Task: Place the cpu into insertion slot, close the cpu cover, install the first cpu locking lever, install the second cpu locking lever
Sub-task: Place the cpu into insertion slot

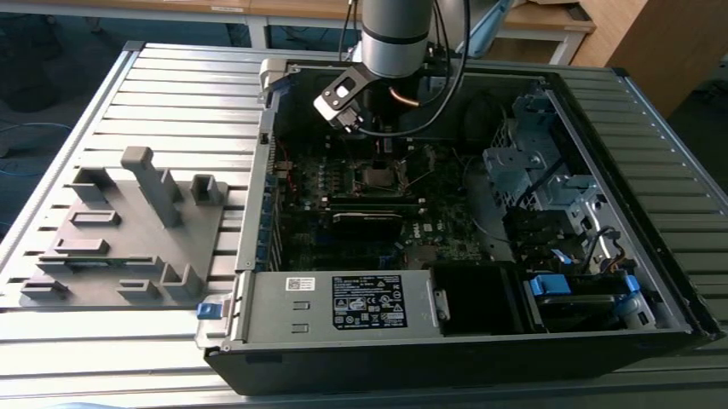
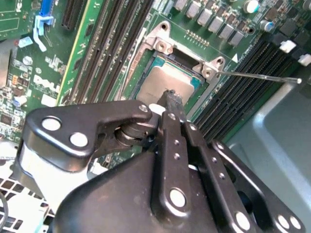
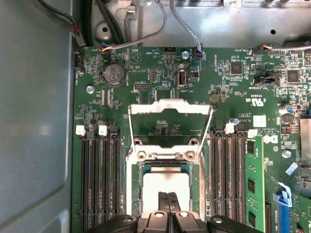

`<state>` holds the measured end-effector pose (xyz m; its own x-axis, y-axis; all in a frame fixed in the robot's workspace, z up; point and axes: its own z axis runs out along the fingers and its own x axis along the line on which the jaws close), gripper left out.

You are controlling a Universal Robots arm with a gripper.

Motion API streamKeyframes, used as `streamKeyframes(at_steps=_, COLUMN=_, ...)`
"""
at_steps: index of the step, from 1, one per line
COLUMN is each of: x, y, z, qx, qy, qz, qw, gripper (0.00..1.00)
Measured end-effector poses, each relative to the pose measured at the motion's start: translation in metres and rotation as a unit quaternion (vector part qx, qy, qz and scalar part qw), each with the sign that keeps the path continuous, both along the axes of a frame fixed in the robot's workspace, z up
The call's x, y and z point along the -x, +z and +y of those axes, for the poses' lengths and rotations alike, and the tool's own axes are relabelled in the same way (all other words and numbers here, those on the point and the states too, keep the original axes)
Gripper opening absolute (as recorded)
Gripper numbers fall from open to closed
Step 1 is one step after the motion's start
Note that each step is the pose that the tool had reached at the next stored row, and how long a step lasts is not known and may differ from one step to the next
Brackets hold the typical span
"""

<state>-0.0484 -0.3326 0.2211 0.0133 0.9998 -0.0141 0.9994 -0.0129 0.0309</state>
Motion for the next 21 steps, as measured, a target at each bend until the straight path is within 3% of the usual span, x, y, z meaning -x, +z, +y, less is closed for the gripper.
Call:
streamKeyframes(at_steps=6, x=-0.0001, y=0.0029, z=0.0000, qx=0.0000, qy=0.000, qz=0.0000, qw=1.00000, gripper=0.11)
streamKeyframes(at_steps=21, x=-0.0013, y=0.0035, z=0.0000, qx=-0.0001, qy=0.000, qz=0.0000, qw=1.00000, gripper=0.11)
